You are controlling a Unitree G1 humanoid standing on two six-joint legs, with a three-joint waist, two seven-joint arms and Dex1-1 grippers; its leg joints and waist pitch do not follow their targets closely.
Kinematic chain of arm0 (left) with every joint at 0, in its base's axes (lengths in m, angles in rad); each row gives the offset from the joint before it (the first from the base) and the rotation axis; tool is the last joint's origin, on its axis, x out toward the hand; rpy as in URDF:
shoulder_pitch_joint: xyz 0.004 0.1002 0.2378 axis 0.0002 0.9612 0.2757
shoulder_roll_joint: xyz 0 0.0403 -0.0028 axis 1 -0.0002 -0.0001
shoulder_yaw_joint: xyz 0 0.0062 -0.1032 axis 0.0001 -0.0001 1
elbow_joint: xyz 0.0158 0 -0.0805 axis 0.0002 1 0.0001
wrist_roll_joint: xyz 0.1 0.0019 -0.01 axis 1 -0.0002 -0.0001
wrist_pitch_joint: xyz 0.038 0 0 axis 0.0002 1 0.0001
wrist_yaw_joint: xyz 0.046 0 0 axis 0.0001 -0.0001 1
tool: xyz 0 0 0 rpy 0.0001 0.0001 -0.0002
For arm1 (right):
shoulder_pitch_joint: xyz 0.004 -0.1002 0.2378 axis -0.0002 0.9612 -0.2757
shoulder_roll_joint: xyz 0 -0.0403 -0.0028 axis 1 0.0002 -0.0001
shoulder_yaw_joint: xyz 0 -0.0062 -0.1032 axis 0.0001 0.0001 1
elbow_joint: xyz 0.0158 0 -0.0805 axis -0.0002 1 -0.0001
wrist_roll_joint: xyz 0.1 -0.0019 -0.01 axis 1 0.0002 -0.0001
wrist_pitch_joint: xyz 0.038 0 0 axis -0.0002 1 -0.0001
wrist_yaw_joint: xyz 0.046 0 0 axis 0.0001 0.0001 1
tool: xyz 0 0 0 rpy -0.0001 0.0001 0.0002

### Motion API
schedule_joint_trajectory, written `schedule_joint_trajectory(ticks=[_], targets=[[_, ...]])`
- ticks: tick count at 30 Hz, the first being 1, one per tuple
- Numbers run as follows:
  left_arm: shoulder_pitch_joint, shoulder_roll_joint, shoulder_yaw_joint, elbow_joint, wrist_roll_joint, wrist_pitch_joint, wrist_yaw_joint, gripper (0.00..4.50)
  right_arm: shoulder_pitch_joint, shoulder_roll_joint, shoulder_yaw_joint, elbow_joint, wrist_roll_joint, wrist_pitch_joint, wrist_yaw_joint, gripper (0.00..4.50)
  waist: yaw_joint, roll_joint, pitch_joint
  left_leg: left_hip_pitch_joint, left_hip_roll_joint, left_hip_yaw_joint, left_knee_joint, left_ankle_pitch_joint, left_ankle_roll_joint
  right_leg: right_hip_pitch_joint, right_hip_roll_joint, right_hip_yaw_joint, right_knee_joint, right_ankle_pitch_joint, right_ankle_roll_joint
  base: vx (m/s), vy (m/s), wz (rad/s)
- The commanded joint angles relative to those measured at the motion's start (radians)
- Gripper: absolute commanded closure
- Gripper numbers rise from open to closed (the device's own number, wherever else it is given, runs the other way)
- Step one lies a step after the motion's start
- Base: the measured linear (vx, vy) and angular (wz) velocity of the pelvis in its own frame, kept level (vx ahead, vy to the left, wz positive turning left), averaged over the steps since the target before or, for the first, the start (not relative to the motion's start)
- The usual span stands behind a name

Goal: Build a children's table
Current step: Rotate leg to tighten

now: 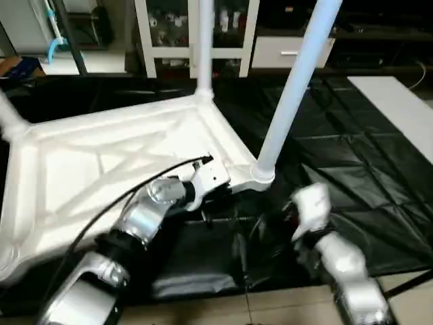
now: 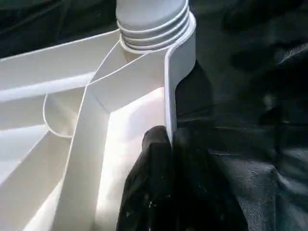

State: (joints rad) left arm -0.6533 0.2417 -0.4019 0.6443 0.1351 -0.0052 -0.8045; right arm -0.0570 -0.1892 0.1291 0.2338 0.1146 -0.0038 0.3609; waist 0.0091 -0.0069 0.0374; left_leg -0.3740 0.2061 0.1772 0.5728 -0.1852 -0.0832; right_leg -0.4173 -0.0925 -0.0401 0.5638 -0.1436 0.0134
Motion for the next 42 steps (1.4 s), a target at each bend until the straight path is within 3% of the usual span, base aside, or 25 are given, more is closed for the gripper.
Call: schedule_joint_trajectory(ticks=[1,2,4,5,7,9,15,16,20,22,26,28,29,30,31,32,33,35,36,37,39,40,41,42], targets=[[-0.030,-0.026,-0.049,0.027,0.024,-0.077,-0.037,4.50,0.004,-0.009,-0.007,-0.047,0.006,0.030,0.005,1.17,-0.001,0.011,-0.057,0.015,0.014,0.005,-0.072,-0.326,0.036,0.039,-0.021,0.021,-0.064,-0.245,-0.191,0.000,0.000,0.00],[-0.037,-0.029,-0.053,0.038,0.026,-0.097,-0.046,4.50,0.007,-0.012,-0.004,-0.051,0.007,0.040,0.005,1.17,-0.001,0.010,-0.057,0.015,0.016,0.005,-0.072,-0.322,0.034,0.041,-0.022,0.022,-0.061,-0.231,-0.196,0.000,0.000,0.00],[-0.069,-0.049,-0.058,0.085,0.045,-0.102,-0.020,4.50,0.010,-0.022,0.002,-0.044,-0.002,0.040,0.008,1.17,0.003,0.018,-0.059,0.015,0.016,0.006,-0.071,-0.301,0.032,0.046,-0.021,0.021,-0.057,-0.178,-0.209,0.000,0.000,0.00],[-0.078,-0.056,-0.056,0.099,0.049,-0.101,-0.010,4.50,0.010,-0.025,0.006,-0.046,-0.005,0.042,0.010,1.17,0.006,0.016,-0.059,0.015,0.015,0.007,-0.069,-0.297,0.033,0.047,-0.022,0.022,-0.055,-0.172,-0.211,0.000,0.000,0.00],[-0.097,-0.070,-0.052,0.134,0.057,-0.122,0.013,4.50,0.017,-0.030,0.010,-0.064,-0.008,0.055,0.014,1.17,0.013,0.026,-0.059,0.012,0.014,0.007,-0.068,-0.275,0.040,0.052,-0.026,0.022,-0.052,-0.153,-0.219,0.000,0.000,0.00],[-0.114,-0.084,-0.045,0.175,0.055,-0.163,0.012,4.50,0.026,-0.031,0.011,-0.086,-0.014,0.069,0.013,1.17,0.016,0.018,-0.060,0.012,0.012,0.008,-0.065,-0.274,0.046,0.054,-0.025,0.021,-0.054,-0.159,-0.216,0.000,0.000,0.00],[-0.137,-0.094,-0.053,0.239,0.058,-0.340,-0.005,4.50,0.030,-0.031,0.016,-0.104,-0.028,0.092,0.012,1.17,0.020,0.018,-0.060,0.010,0.013,0.007,-0.064,-0.261,0.061,0.054,-0.028,0.021,-0.056,-0.192,-0.210,0.000,0.000,0.00],[-0.139,-0.098,-0.037,0.247,0.038,-0.329,-0.023,4.50,0.029,-0.033,0.019,-0.104,-0.030,0.093,0.012,1.17,0.021,0.018,-0.060,0.011,0.013,0.008,-0.064,-0.259,0.062,0.055,-0.029,0.021,-0.055,-0.199,-0.208,0.000,0.000,0.00],[-0.128,-0.098,0.007,0.218,-0.019,-0.271,-0.058,3.79,0.029,-0.037,0.019,-0.105,-0.033,0.090,0.014,1.10,0.022,0.016,-0.060,0.009,0.013,0.008,-0.064,-0.245,0.062,0.055,-0.031,0.021,-0.053,-0.210,-0.211,0.000,0.000,0.00],[-0.097,-0.081,0.063,0.137,-0.097,-0.180,-0.109,3.66,0.025,-0.039,0.020,-0.113,-0.034,0.094,0.019,1.10,0.023,0.007,-0.061,0.008,0.015,0.009,-0.063,-0.231,0.068,0.056,-0.033,0.021,-0.049,-0.197,-0.227,0.000,0.000,0.00],[-0.057,-0.046,0.100,0.051,-0.151,-0.119,-0.147,3.34,0.015,-0.036,0.025,-0.099,-0.038,0.082,0.025,1.10,0.020,0.008,-0.060,0.003,0.013,0.010,-0.061,-0.214,0.083,0.058,-0.033,0.020,-0.046,-0.205,-0.225,0.000,0.000,0.00],[0.031,0.030,0.152,-0.140,-0.223,0.015,-0.158,3.22,0.011,-0.034,0.040,-0.108,-0.044,0.073,0.033,1.10,0.014,0.023,-0.060,0.001,0.017,0.006,-0.065,-0.201,0.078,0.062,-0.032,0.019,-0.038,-0.176,-0.235,0.000,0.000,0.00],[0.031,0.030,0.152,-0.140,-0.223,0.015,-0.158,3.08,0.011,-0.034,0.040,-0.108,-0.044,0.073,0.033,1.10,0.009,0.021,-0.058,0.000,0.016,0.007,-0.066,-0.209,0.080,0.060,-0.030,0.019,-0.041,-0.183,-0.233,0.000,0.000,0.00],[0.070,0.057,0.176,-0.218,-0.245,0.073,-0.150,3.08,0.013,-0.035,0.046,-0.120,-0.046,0.073,0.036,1.10,0.007,0.025,-0.063,0.012,0.018,0.009,-0.061,-0.228,0.071,0.054,-0.028,0.020,-0.039,-0.183,-0.238,0.000,0.000,0.00],[0.160,0.111,0.225,-0.383,-0.321,0.212,-0.152,3.04,0.020,-0.039,0.054,-0.149,-0.043,0.075,0.049,1.10,0.004,0.023,-0.061,0.011,0.019,0.010,-0.063,-0.228,0.066,0.053,-0.025,0.021,-0.036,-0.169,-0.246,0.000,0.000,0.00],[0.196,0.125,0.248,-0.440,-0.342,0.260,-0.143,2.92,0.024,-0.041,0.057,-0.159,-0.045,0.075,0.054,1.10,0.004,0.016,-0.060,0.008,0.021,0.008,-0.065,-0.225,0.065,0.057,-0.028,0.021,-0.032,-0.163,-0.250,0.000,0.000,0.00],[0.238,0.139,0.277,-0.503,-0.363,0.306,-0.126,2.80,0.028,-0.046,0.062,-0.177,-0.045,0.077,0.064,1.10,0.001,0.021,-0.052,0.008,0.020,0.011,-0.069,-0.244,0.064,0.049,-0.022,0.022,-0.039,-0.196,-0.244,0.000,0.000,0.00],[0.311,0.141,0.339,-0.600,-0.396,0.378,-0.066,2.69,0.034,-0.055,0.067,-0.215,-0.037,0.085,0.083,1.10,-0.003,0.025,-0.050,0.014,0.022,0.010,-0.068,-0.295,0.048,0.046,-0.020,0.022,-0.040,-0.238,-0.231,0.000,0.000,0.00],[0.317,0.138,0.347,-0.607,-0.392,0.381,-0.056,2.66,0.035,-0.055,0.066,-0.218,-0.037,0.086,0.084,1.10,-0.002,0.028,-0.046,0.020,0.020,0.012,-0.069,-0.331,0.039,0.038,-0.017,0.022,-0.048,-0.281,-0.214,0.000,0.000,0.00],[0.381,0.110,0.411,-0.667,-0.358,0.406,0.030,2.66,0.035,-0.056,0.060,-0.248,-0.026,0.094,0.086,1.10,-0.001,0.047,-0.044,0.029,0.020,0.012,-0.070,-0.379,0.021,0.030,-0.012,0.022,-0.054,-0.318,-0.196,0.000,0.000,0.00],[0.414,0.093,0.434,-0.700,-0.348,0.409,0.069,2.31,0.034,-0.055,0.055,-0.262,-0.022,0.101,0.082,1.10,-0.008,0.034,-0.041,0.017,0.018,0.007,-0.075,-0.394,0.010,0.041,-0.014,0.020,-0.059,-0.349,-0.169,0.000,0.000,0.00],[0.450,0.075,0.452,-0.736,-0.356,0.405,0.102,2.26,0.035,-0.053,0.049,-0.277,-0.018,0.106,0.077,1.10,-0.007,0.042,-0.043,0.024,0.013,0.007,-0.072,-0.410,0.007,0.032,-0.012,0.022,-0.062,-0.388,-0.148,0.000,0.000,0.00],[0.483,0.064,0.458,-0.770,-0.368,0.410,0.134,2.22,0.038,-0.051,0.044,-0.281,-0.013,0.102,0.077,1.10,-0.012,0.036,-0.042,0.012,0.016,0.002,-0.076,-0.405,0.004,0.041,-0.016,0.021,-0.062,-0.382,-0.143,0.000,0.000,0.00],[0.508,0.051,0.467,-0.783,-0.349,0.403,0.173,2.22,0.041,-0.051,0.040,-0.281,-0.009,0.098,0.078,1.10,-0.011,0.037,-0.043,0.010,0.015,0.002,-0.075,-0.403,0.004,0.042,-0.015,0.020,-0.062,-0.385,-0.136,0.000,0.000,0.00]])
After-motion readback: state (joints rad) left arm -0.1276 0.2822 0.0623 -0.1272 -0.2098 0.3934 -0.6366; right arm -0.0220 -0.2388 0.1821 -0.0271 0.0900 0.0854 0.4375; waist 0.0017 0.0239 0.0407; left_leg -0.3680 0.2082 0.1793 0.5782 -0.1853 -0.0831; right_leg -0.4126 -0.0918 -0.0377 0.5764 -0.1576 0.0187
